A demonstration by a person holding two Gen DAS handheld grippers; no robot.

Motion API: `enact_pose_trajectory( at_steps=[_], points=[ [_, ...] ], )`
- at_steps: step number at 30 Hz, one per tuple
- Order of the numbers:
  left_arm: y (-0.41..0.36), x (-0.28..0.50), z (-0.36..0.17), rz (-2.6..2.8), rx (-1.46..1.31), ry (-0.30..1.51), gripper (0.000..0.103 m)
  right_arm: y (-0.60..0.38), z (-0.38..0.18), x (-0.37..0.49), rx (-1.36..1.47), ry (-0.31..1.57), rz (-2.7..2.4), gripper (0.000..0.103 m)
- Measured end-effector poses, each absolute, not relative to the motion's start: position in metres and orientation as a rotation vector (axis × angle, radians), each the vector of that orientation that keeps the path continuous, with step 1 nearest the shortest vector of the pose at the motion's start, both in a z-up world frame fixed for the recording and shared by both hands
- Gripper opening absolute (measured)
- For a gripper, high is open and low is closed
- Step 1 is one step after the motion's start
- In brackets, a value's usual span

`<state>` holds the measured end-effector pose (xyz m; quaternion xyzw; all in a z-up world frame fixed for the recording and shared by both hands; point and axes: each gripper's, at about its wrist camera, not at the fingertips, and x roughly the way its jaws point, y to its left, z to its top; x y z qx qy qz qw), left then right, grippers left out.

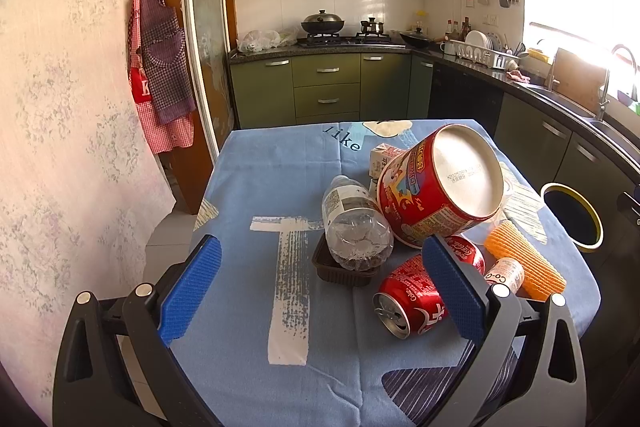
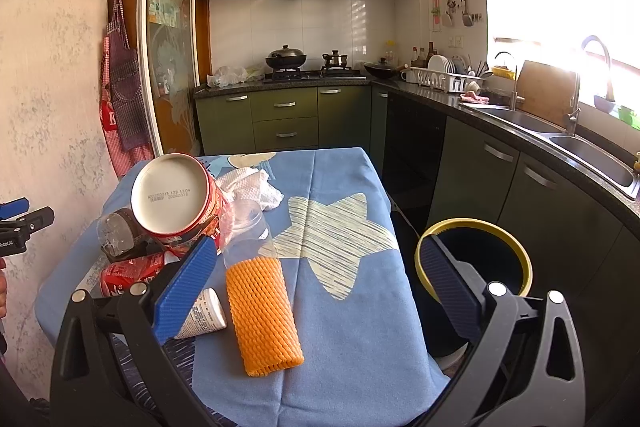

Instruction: Collect trash

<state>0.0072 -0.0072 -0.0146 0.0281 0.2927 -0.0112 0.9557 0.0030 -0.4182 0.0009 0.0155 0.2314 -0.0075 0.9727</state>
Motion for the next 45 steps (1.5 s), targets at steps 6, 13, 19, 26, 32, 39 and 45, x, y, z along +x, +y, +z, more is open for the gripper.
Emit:
enact_pose_trajectory(
  at_steps=[6, 13, 19, 26, 32, 39, 45],
  points=[
    [-0.0084, 0.0078, -0.0160, -0.026, 0.059, 0.599, 0.099, -0.4181, 0.0004, 0.0033, 0.030, 0.469, -0.014, 0.097],
    [-0.0091, 0.0088, -0.0161, -0.029, 0.063, 0.607, 0.099, -0.4183, -0.0007, 0.0042, 0.032, 0.474, -0.013, 0.097],
    [-0.0087, 0.0088, -0.0161, -0.029, 0.062, 0.606, 0.099, -0.4184, -0.0008, 0.0047, 0.032, 0.474, -0.013, 0.097],
    [-0.0091, 0.0098, -0.0163, -0.028, 0.063, 0.608, 0.099, -0.4185, -0.0008, 0.0049, 0.032, 0.475, -0.014, 0.097],
    [-0.0095, 0.0106, -0.0165, -0.028, 0.065, 0.609, 0.099, -0.4188, -0.0013, 0.0051, 0.033, 0.475, -0.013, 0.097],
    [-0.0095, 0.0110, -0.0179, -0.026, 0.065, 0.612, 0.099, -0.4185, -0.0025, 0.0054, 0.033, 0.476, -0.015, 0.097],
    [-0.0095, 0.0147, -0.0219, -0.024, 0.067, 0.624, 0.099, -0.4191, -0.0057, 0.0090, 0.032, 0.487, -0.013, 0.097]
  ],
)
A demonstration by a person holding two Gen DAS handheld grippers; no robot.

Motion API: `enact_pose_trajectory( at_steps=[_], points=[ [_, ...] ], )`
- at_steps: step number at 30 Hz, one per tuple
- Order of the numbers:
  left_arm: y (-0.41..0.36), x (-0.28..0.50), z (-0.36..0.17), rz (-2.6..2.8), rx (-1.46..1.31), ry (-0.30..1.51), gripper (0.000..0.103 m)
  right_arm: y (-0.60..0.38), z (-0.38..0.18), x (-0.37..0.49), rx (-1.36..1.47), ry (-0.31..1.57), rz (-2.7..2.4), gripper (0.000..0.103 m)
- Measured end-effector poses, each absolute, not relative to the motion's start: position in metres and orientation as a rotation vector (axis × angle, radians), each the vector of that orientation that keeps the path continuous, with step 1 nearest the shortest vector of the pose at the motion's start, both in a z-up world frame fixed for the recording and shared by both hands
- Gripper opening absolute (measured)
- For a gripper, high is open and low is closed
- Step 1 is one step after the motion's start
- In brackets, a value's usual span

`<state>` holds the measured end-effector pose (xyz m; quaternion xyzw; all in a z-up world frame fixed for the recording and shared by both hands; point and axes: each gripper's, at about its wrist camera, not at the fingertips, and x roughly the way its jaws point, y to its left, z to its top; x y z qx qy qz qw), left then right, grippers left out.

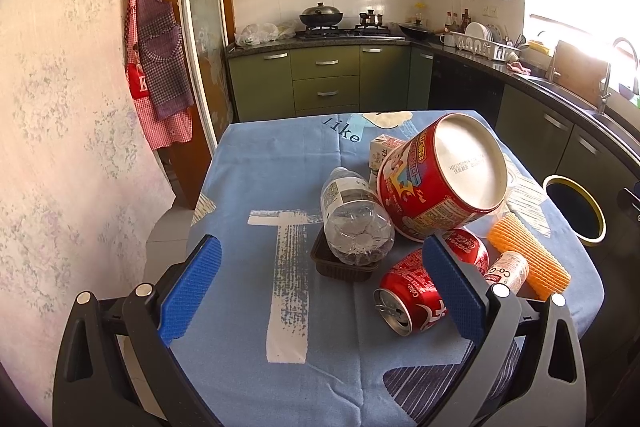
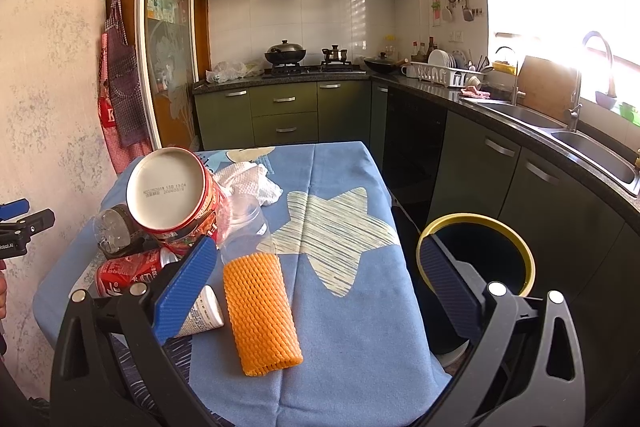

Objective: Collect trash
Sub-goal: 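Grasp the large red-and-white can with the right gripper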

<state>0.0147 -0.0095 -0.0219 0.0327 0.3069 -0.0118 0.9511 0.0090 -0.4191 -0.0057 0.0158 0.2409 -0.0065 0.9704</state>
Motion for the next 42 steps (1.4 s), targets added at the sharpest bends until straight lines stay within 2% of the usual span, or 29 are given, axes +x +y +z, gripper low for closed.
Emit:
enact_pose_trajectory(
  at_steps=[9, 21, 23, 24, 25, 29, 31, 34, 37, 41, 42],
  points=[
    [-0.002, 0.036, -0.026, -0.011, 0.068, 0.635, 0.099, -0.417, -0.003, 0.029, 0.048, 0.524, 0.046, 0.097],
    [0.019, 0.107, -0.014, 0.006, 0.030, 0.604, 0.099, -0.399, 0.007, 0.103, 0.175, 0.618, 0.289, 0.096],
    [0.020, 0.117, -0.015, -0.002, 0.027, 0.609, 0.099, -0.390, 0.007, 0.112, 0.175, 0.622, 0.312, 0.084],
    [0.020, 0.122, -0.016, -0.007, 0.025, 0.613, 0.099, -0.386, 0.007, 0.118, 0.178, 0.630, 0.325, 0.069],
    [0.020, 0.127, -0.018, -0.014, 0.024, 0.619, 0.099, -0.382, 0.006, 0.122, 0.178, 0.639, 0.333, 0.062],
    [0.021, 0.144, -0.026, -0.032, 0.028, 0.637, 0.099, -0.359, 0.001, 0.145, 0.132, 0.685, 0.356, 0.054],
    [0.022, 0.150, -0.030, -0.037, 0.033, 0.639, 0.099, -0.348, -0.003, 0.154, 0.098, 0.704, 0.355, 0.039],
    [0.023, 0.154, -0.033, -0.042, 0.034, 0.634, 0.099, -0.337, -0.009, 0.167, 0.061, 0.730, 0.341, 0.026],
    [0.026, 0.156, -0.035, -0.047, 0.030, 0.628, 0.099, -0.333, -0.013, 0.173, 0.038, 0.745, 0.331, 0.020],
    [0.027, 0.159, -0.038, -0.055, 0.023, 0.630, 0.099, -0.331, -0.015, 0.176, 0.033, 0.751, 0.330, 0.017],
    [0.027, 0.159, -0.039, -0.058, 0.023, 0.632, 0.099, -0.331, -0.015, 0.177, 0.035, 0.750, 0.330, 0.011]
  ],
)
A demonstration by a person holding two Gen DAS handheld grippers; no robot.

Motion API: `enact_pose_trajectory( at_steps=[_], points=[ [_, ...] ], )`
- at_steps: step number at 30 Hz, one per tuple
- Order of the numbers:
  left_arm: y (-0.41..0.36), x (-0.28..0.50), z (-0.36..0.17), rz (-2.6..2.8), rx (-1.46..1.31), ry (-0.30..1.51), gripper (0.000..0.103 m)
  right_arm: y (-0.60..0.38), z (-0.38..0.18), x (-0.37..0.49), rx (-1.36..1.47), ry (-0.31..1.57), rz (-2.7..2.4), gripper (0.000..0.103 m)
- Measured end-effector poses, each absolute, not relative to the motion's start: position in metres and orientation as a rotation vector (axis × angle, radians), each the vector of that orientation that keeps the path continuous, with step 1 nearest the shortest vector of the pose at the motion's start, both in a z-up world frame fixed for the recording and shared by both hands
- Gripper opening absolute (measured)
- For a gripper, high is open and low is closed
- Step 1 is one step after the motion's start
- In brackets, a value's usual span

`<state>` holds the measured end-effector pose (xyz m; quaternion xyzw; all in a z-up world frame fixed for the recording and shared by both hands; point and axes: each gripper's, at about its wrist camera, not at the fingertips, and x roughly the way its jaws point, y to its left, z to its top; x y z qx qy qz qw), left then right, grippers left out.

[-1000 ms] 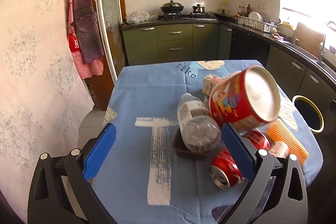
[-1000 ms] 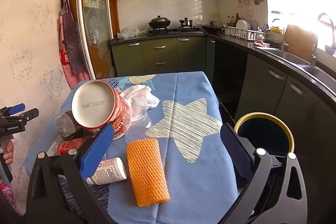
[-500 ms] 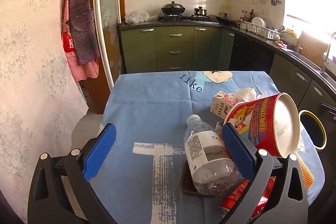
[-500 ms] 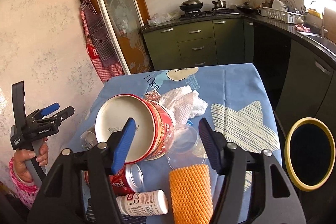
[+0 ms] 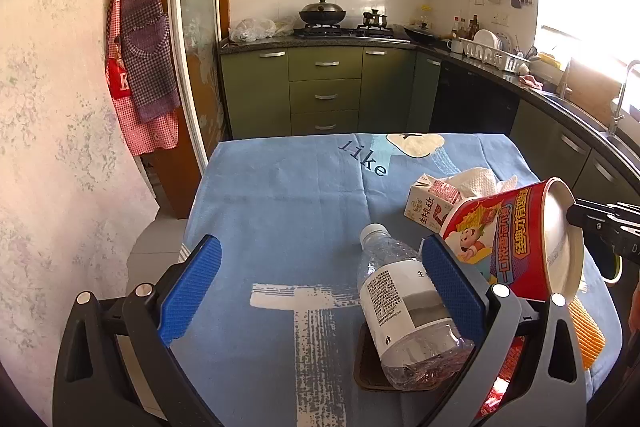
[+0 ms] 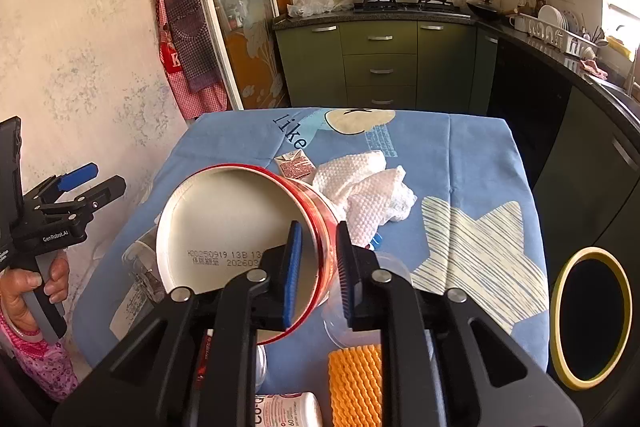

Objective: Collect trash
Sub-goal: 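Grasp the large red-and-white can with the right gripper, then carry the can over the yellow-rimmed bin and open the right gripper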

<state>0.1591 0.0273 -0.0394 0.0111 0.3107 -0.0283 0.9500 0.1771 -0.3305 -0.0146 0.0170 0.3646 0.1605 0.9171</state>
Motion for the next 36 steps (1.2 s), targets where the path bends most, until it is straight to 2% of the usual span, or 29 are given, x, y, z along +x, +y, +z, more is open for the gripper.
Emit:
enact_pose_trajectory(
  at_steps=[1, 10, 20, 27, 36],
  points=[
    [0.027, 0.160, -0.041, -0.061, 0.022, 0.635, 0.099, -0.331, -0.015, 0.178, 0.035, 0.751, 0.329, 0.008],
    [0.022, 0.161, -0.048, -0.077, 0.028, 0.643, 0.099, -0.333, -0.009, 0.174, 0.061, 0.726, 0.331, 0.006],
    [0.017, 0.153, -0.036, -0.066, 0.051, 0.623, 0.099, -0.352, 0.028, 0.152, 0.128, 0.625, 0.358, 0.006],
    [0.007, 0.147, -0.029, -0.072, 0.073, 0.620, 0.099, -0.405, 0.057, 0.122, 0.176, 0.522, 0.254, 0.006],
    [-0.016, 0.143, -0.026, -0.085, 0.106, 0.629, 0.099, -0.498, 0.063, 0.090, 0.337, 0.452, 0.140, 0.006]
  ],
)
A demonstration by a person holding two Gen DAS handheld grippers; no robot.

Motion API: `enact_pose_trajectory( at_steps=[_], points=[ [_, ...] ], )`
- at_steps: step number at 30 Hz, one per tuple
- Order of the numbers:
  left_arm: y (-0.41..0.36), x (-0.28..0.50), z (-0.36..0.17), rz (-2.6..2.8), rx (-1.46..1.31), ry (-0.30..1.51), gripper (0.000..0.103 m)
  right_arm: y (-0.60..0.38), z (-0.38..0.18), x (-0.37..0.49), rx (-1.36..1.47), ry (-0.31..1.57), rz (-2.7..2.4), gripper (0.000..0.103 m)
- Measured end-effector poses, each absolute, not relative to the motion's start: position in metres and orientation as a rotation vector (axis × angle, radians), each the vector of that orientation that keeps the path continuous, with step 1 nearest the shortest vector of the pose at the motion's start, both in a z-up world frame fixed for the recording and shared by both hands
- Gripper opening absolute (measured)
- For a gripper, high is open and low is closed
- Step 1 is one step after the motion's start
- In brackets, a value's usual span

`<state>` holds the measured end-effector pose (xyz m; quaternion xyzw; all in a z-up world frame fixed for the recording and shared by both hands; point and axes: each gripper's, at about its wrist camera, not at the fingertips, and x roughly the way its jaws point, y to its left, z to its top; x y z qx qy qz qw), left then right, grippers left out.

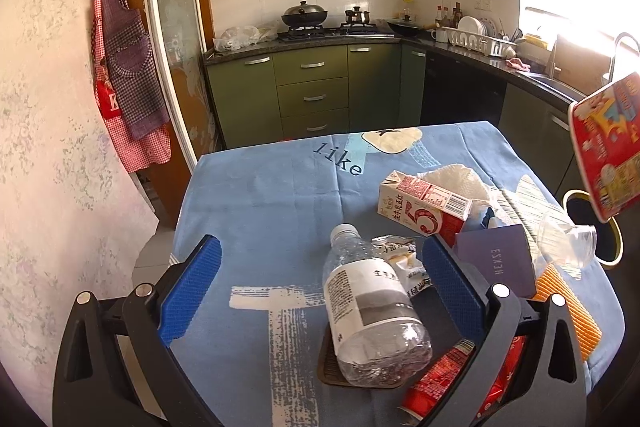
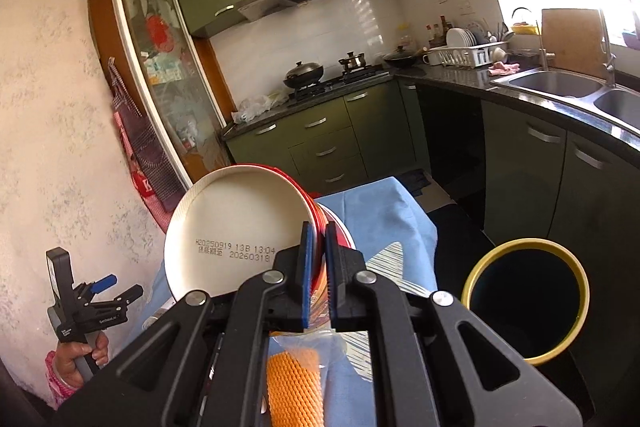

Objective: Collect trash
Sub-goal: 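Carry the can over the yellow-rimmed bin and open the right gripper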

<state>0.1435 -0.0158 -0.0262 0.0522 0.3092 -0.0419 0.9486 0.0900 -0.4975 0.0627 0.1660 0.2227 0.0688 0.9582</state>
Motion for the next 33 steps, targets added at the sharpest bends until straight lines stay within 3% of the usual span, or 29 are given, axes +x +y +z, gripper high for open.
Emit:
enact_pose_trajectory(
  at_steps=[10, 25, 33],
  points=[
    [-0.037, 0.138, -0.020, -0.090, 0.141, 0.622, 0.099, -0.581, 0.052, 0.065, 0.402, 0.400, -0.089, 0.006],
    [-0.049, 0.138, -0.017, -0.080, 0.166, 0.628, 0.099, -0.690, -0.068, 0.121, 0.455, 0.656, -0.478, 0.007],
    [-0.058, 0.142, -0.021, -0.089, 0.183, 0.645, 0.099, -0.706, -0.081, 0.129, 0.469, 0.657, -0.521, 0.012]
  ],
)
